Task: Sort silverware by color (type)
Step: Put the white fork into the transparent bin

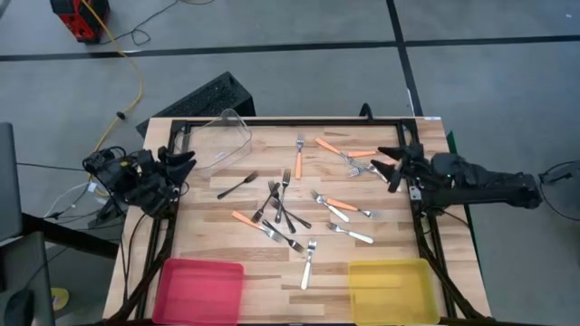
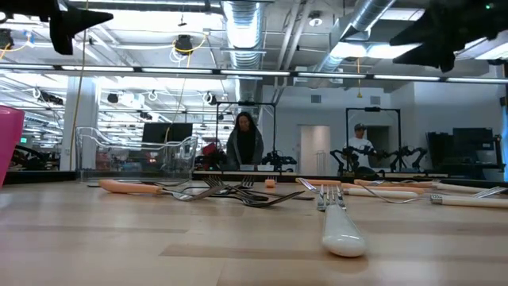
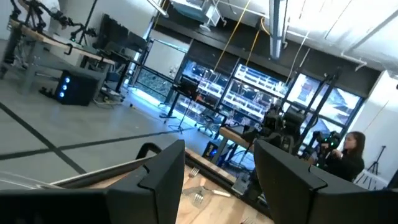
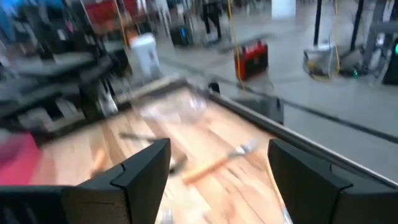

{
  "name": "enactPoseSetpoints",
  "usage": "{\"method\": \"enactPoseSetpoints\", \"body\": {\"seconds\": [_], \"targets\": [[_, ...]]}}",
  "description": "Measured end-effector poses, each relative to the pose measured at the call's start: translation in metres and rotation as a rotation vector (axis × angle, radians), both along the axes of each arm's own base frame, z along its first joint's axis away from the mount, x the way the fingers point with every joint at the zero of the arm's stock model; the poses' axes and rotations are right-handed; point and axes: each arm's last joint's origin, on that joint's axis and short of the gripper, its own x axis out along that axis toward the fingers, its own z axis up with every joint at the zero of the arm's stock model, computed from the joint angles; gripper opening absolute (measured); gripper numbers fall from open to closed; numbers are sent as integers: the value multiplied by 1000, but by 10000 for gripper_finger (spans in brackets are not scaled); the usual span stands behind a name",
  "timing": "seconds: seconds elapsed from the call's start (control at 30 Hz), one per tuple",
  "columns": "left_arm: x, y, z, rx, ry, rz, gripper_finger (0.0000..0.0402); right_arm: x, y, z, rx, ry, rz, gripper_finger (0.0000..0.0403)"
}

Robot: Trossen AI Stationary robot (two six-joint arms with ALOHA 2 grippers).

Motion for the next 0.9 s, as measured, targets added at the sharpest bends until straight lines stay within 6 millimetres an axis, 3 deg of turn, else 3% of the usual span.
{"method": "enactPoseSetpoints", "body": {"seconds": [0.27,0.5,0.9], "targets": [[0,1,-2,15,33,31,179,30,2,7,28,337,47,297],[0,1,-2,12,45,55,179,66,14,0,101,480,193,297],[0,1,-4,19,62,53,179,102,59,-35,189,672,317,297]]}}
